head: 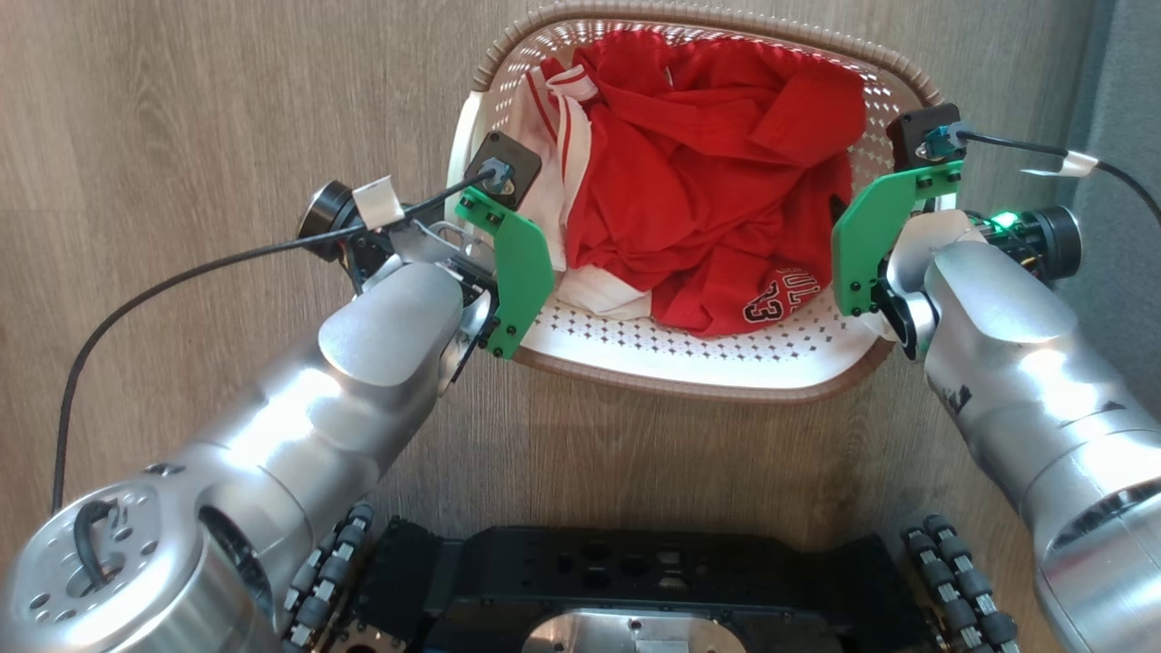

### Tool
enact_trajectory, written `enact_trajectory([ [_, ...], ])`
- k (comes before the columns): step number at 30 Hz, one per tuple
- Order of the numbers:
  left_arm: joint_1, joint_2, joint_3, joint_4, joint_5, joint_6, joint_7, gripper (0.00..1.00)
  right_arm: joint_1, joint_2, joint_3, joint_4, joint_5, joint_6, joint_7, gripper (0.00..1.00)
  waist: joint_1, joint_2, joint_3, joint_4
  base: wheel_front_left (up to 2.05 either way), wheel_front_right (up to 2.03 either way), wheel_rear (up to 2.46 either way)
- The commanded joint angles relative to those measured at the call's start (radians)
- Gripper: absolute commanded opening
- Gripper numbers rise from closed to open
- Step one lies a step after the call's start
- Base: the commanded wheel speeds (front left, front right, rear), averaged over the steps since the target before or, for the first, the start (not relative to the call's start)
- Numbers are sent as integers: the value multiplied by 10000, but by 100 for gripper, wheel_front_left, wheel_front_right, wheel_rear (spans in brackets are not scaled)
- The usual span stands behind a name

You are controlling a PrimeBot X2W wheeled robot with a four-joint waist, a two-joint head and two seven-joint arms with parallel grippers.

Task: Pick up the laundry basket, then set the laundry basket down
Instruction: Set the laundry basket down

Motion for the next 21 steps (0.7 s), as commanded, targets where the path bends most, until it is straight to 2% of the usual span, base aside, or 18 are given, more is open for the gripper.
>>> enact_trajectory([
  [1,183,72,41,-197,-60,37,56,100,256,238,203,-109,-15,69,-95,100,0,-1,8,28,0,0,0],
  [21,283,72,40,-502,-131,171,121,100,-274,-41,729,-82,-17,69,-320,100,0,-1,-75,261,0,0,0],
])
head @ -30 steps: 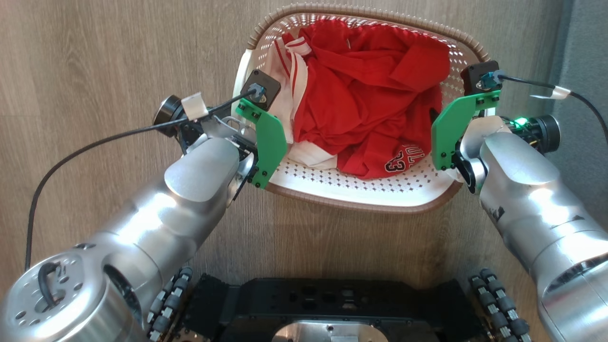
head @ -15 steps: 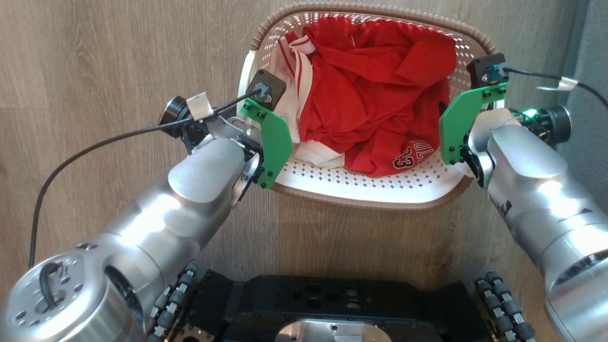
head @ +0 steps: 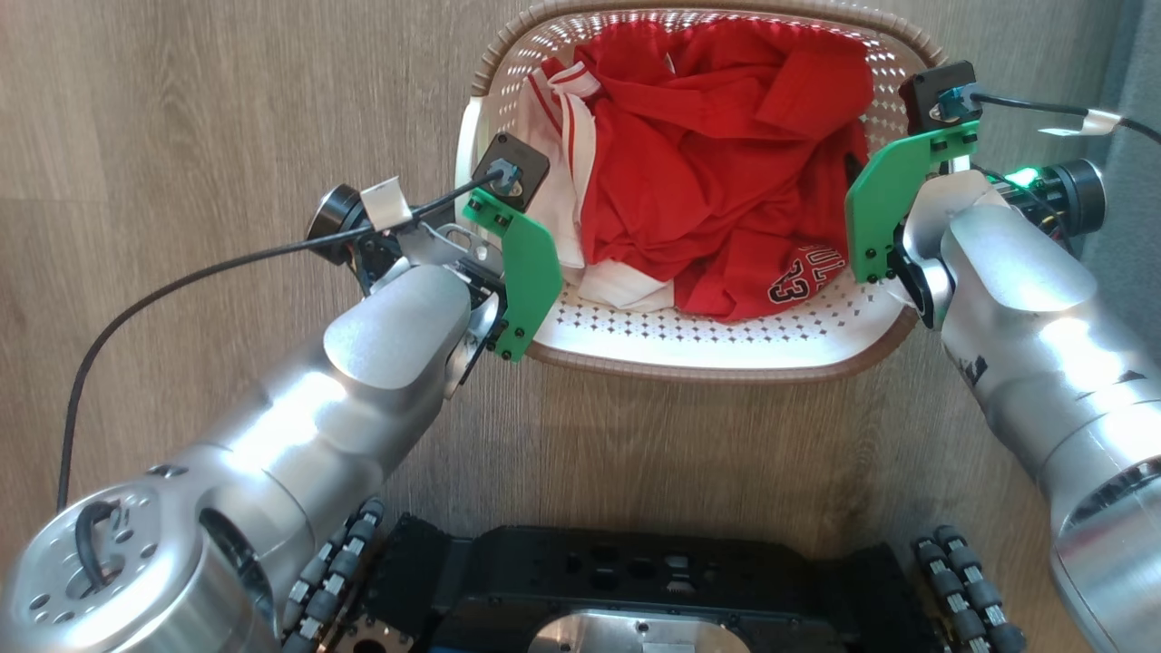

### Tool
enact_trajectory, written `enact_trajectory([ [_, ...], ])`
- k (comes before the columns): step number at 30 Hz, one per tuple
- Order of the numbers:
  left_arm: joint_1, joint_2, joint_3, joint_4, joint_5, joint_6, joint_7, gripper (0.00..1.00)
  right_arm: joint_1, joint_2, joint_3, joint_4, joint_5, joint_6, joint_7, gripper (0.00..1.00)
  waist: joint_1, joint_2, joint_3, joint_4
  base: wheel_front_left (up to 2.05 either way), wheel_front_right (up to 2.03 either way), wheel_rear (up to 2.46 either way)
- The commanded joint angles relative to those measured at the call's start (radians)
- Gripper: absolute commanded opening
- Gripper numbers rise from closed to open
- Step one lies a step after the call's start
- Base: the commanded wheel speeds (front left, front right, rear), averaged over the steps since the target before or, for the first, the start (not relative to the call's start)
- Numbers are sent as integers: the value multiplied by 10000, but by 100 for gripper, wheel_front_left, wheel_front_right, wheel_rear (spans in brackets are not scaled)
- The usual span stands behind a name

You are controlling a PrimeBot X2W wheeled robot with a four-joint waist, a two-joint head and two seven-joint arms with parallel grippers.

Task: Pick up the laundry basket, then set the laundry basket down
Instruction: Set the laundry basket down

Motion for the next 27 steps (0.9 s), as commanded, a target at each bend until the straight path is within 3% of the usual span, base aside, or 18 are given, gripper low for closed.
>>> enact_trajectory([
  [1,266,68,44,-176,-28,19,-35,100,335,225,146,-110,-18,69,-212,100,-1,0,-46,0,0,0,0],
  [17,593,68,44,28,-368,25,-48,100,626,-29,-814,161,-595,69,38,100,-1,0,-832,42,0,0,0],
  [27,1222,68,44,460,-755,298,-845,100,1784,481,-1965,165,-747,69,32,100,-1,0,-2508,-117,0,0,0],
])
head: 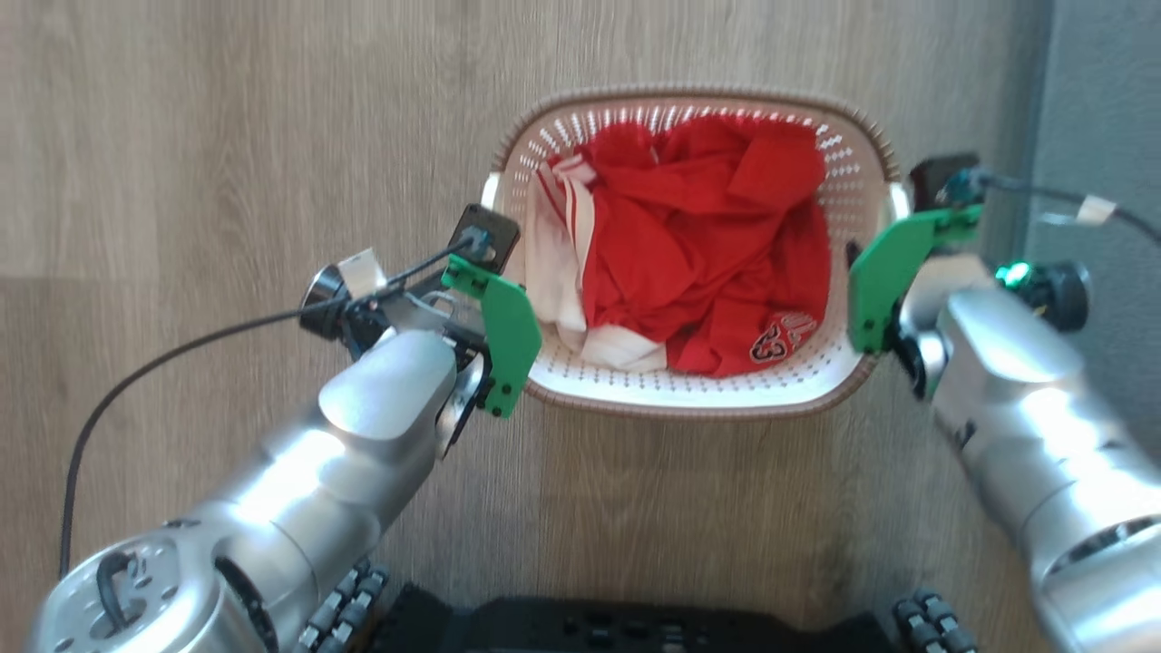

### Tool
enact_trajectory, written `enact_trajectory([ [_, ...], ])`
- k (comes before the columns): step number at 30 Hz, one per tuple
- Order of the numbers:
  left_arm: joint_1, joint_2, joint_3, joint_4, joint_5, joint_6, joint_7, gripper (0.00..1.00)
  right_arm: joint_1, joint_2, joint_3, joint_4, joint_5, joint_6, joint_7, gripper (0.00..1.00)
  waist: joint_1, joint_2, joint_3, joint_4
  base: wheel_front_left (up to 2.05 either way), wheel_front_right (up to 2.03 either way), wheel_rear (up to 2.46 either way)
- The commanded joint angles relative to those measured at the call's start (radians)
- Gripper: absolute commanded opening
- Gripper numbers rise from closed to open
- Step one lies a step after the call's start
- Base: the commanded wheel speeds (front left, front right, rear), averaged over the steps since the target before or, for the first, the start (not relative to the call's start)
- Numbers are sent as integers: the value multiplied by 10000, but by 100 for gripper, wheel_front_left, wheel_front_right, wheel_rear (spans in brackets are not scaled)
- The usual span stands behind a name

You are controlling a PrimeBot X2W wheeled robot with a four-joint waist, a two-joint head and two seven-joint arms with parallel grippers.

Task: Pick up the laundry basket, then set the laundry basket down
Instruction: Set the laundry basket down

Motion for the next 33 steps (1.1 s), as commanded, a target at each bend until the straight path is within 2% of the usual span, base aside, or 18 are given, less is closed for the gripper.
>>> enact_trajectory([
  [1,289,95,61,46,-96,125,-230,100,659,314,23,-82,22,67,-152,100,0,-1,-770,-139,0,0,0],
  [8,868,95,99,489,-391,273,-1216,100,1509,503,-51,-219,399,67,-579,100,0,-1,-2276,-392,0,0,0],
  [13,1259,95,308,722,-738,292,-2232,100,2364,515,316,-1158,1079,67,-962,100,0,-1,-3533,-436,0,0,0],
  [20,1363,95,983,660,-777,585,-3079,100,2790,517,147,-1877,1874,67,-2344,100,0,-1,-4832,-402,0,0,0],
  [25,1425,601,2562,-1198,573,1098,-3094,100,2821,515,-385,-2640,2008,67,-2781,100,0,-1,-5384,-355,0,0,0],
  [28,1931,929,3817,-2709,1660,1360,-3095,100,3006,363,-1250,-3921,1689,67,-2796,100,0,-1,-5667,-351,0,0,0],
  [33,3033,1045,6045,-5111,3323,1200,-3096,100,3809,401,-2737,-6310,575,67,-2800,100,0,-1,-6070,-282,0,0,0],
])
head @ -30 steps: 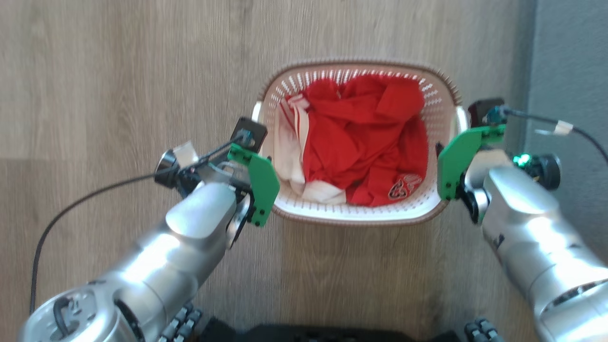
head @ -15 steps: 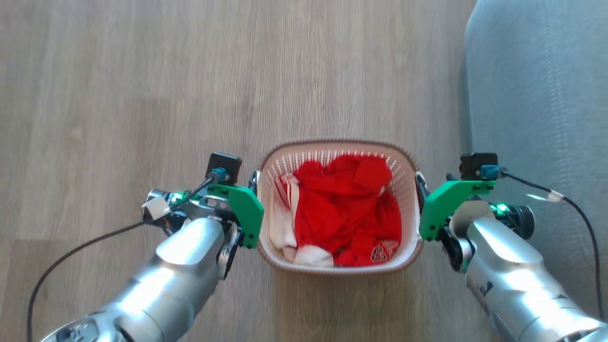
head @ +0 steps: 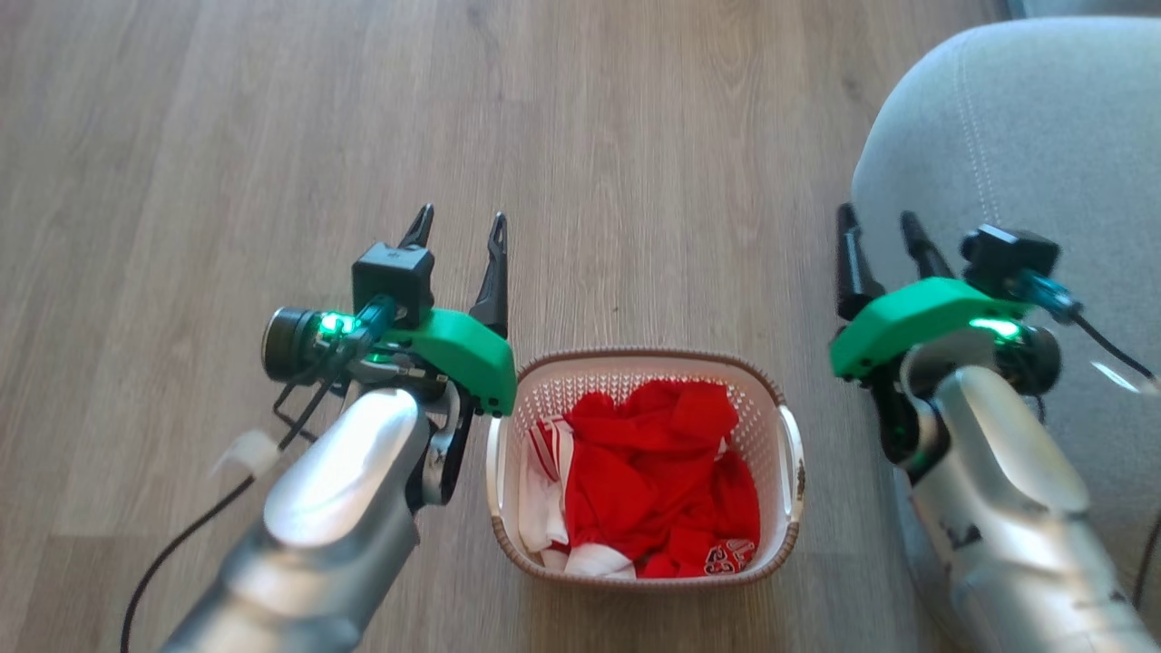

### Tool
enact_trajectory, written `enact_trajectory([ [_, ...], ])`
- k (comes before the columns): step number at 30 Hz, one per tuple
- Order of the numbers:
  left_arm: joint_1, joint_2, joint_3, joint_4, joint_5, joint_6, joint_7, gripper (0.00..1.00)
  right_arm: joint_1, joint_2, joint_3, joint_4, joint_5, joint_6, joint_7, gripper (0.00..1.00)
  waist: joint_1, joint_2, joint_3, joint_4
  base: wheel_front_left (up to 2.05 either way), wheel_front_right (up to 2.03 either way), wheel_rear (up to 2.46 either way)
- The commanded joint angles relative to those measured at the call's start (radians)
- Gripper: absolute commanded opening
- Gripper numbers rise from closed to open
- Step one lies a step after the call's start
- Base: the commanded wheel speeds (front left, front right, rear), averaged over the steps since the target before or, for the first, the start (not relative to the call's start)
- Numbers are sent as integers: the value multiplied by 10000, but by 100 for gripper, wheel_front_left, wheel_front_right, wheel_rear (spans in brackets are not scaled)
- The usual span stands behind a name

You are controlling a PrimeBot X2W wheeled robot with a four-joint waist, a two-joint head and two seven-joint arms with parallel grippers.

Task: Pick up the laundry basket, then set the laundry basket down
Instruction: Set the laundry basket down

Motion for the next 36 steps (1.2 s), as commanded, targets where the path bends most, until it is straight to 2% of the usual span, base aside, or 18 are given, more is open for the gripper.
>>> enact_trajectory([
  [1,-95,216,853,-893,632,-162,-94,100,291,121,-245,-931,-387,67,-131,100,1,-1,-243,78,0,0,0],
  [6,869,-66,2400,-2621,2067,-630,-94,100,1049,204,-1071,-3142,-993,67,-132,100,1,-1,-642,176,0,0,0],
  [12,1934,-449,3593,-3790,2875,-1384,-94,100,1951,214,-988,-5240,-1245,67,-132,100,1,-1,-1025,225,0,0,0],
  [17,2583,-627,4081,-4316,2965,-1882,-95,100,2629,215,-1390,-5889,-1505,67,-133,100,1,-1,-1211,246,0,0,0],
  [20,3263,-695,4332,-4497,2765,-2372,-95,100,3266,216,-1321,-6368,-1743,67,-133,100,1,-1,-1312,234,0,0,0],
  [23,3704,-706,4273,-4394,2608,-2617,-95,100,3649,216,-1289,-6349,-1909,67,-133,100,1,-1,-1353,181,0,0,0],
  [31,4279,-710,4169,-3985,2869,-2343,-95,100,4228,217,-1379,-6036,-2155,67,-133,100,1,-1,-1400,93,0,0,0],
  [36,4313,-711,4230,-4243,3002,-2346,-95,100,4253,217,-1349,-5967,-2195,67,-133,100,1,-1,-1382,36,0,0,0],
])
